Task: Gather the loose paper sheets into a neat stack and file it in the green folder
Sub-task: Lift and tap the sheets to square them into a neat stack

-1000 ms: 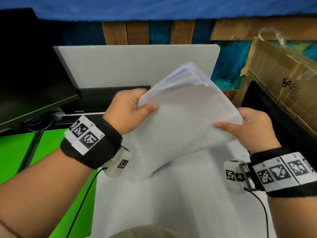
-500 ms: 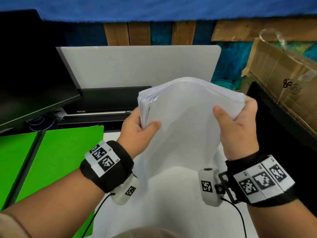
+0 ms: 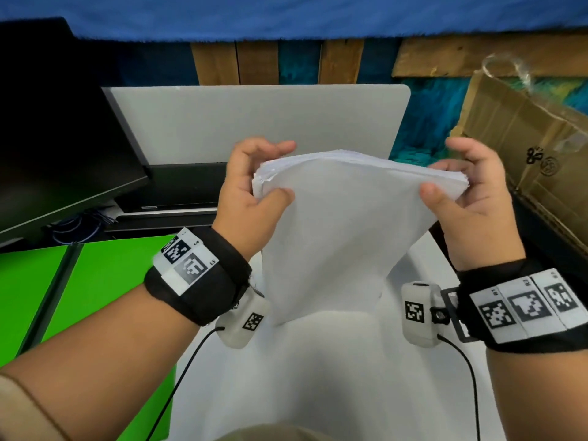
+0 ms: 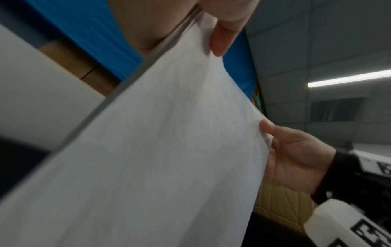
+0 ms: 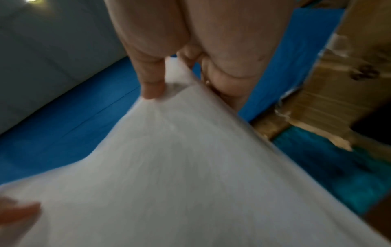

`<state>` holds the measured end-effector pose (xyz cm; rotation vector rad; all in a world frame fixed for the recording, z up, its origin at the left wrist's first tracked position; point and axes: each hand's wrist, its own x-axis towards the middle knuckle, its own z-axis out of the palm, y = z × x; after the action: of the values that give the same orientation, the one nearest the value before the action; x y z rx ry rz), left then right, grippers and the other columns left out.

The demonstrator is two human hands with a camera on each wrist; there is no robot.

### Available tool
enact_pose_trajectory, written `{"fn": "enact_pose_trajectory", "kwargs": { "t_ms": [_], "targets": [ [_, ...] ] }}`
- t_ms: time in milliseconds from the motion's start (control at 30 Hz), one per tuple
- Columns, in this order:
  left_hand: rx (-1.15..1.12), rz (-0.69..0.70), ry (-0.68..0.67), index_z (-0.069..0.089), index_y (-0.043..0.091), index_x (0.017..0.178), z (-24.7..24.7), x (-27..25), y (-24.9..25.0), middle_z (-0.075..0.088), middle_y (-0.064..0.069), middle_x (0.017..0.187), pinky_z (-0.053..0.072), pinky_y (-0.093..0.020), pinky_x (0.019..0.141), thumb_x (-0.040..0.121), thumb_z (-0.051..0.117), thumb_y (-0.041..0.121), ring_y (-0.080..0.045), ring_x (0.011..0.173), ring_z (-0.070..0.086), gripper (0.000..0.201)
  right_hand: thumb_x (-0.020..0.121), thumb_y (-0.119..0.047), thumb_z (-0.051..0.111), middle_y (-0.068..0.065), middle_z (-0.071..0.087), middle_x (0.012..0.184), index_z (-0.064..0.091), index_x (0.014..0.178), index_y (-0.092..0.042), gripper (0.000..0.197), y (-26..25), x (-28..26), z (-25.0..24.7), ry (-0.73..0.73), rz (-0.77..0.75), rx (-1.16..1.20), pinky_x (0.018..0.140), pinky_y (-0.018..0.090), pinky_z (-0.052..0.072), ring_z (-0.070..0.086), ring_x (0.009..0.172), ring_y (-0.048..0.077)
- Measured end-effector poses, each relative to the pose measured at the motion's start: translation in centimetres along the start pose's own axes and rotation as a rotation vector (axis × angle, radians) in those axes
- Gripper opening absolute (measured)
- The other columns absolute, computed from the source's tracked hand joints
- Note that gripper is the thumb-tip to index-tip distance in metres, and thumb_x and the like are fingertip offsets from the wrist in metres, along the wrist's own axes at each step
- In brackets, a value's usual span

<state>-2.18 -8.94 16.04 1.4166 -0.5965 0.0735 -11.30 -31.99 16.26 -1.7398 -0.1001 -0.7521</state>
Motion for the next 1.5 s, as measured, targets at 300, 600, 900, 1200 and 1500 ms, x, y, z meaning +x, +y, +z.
{"fn": "enact_pose_trajectory", "kwargs": {
  "t_ms": [300, 600, 900, 1200, 1500],
  "targets": [
    [-0.016, -0.140, 0.109, 0.067, 0.028, 0.082, -0.5, 0.1, -1.1, 0.073, 0.018, 0.073, 0.055, -0.019, 0.071, 0.072, 0.075, 0.005, 0.002, 0.076, 0.068, 0.027, 0.050, -0.024, 0.086, -0.005, 0.075, 0.084, 0.066, 0.094, -0.011, 0.050, -0.4, -0.3, 3.2, 0.175, 0.146, 0.179, 0.074, 0.030, 0.057, 0.071, 0.084, 0.012],
    [-0.169, -0.153, 0.061, 0.072, 0.023, 0.090, -2.8, 0.3, -1.2, 0.075, 0.005, 0.093, 0.055, -0.032, 0.080, 0.057, 0.077, 0.026, -0.017, 0.094, 0.069, 0.034, 0.066, -0.001, 0.076, -0.022, 0.070, 0.062, 0.067, 0.070, -0.025, 0.026, 3.2, -3.9, 3.3, -0.028, 0.375, 0.083, 0.060, 0.009, 0.051, 0.066, 0.064, -0.009],
    [-0.012, -0.347, 0.135, 0.066, 0.021, 0.077, -2.0, -2.8, -4.6, 0.071, 0.020, 0.061, 0.053, -0.016, 0.059, 0.078, 0.070, 0.008, 0.004, 0.060, 0.067, 0.013, 0.080, -0.009, 0.069, -0.018, 0.068, 0.058, 0.064, 0.067, -0.021, 0.018, 1.8, -4.5, 6.0, 0.337, 0.328, 0.147, 0.058, 0.010, 0.052, 0.062, 0.058, -0.006],
    [0.189, -0.289, 0.177, 0.052, 0.027, 0.110, -0.3, -5.5, -6.9, 0.062, 0.019, 0.096, 0.048, -0.008, 0.074, 0.076, 0.072, 0.014, 0.010, 0.086, 0.061, 0.042, 0.087, -0.006, 0.059, -0.022, 0.053, 0.094, 0.042, 0.095, -0.032, 0.033, 1.9, -5.4, 7.5, 0.228, 0.235, -0.039, 0.064, -0.004, 0.041, 0.054, 0.077, -0.025],
    [0.600, -0.464, -0.210, 0.062, 0.037, 0.101, -3.3, -3.0, -4.7, 0.065, 0.017, 0.098, 0.047, -0.019, 0.081, 0.057, 0.081, 0.044, -0.005, 0.095, 0.060, 0.049, 0.081, -0.007, 0.063, -0.013, 0.047, 0.108, 0.034, 0.112, -0.029, 0.049, 0.1, -2.3, 4.8, 0.246, -0.077, -0.176, 0.082, 0.015, 0.049, 0.056, 0.096, -0.001]
  ]
}}
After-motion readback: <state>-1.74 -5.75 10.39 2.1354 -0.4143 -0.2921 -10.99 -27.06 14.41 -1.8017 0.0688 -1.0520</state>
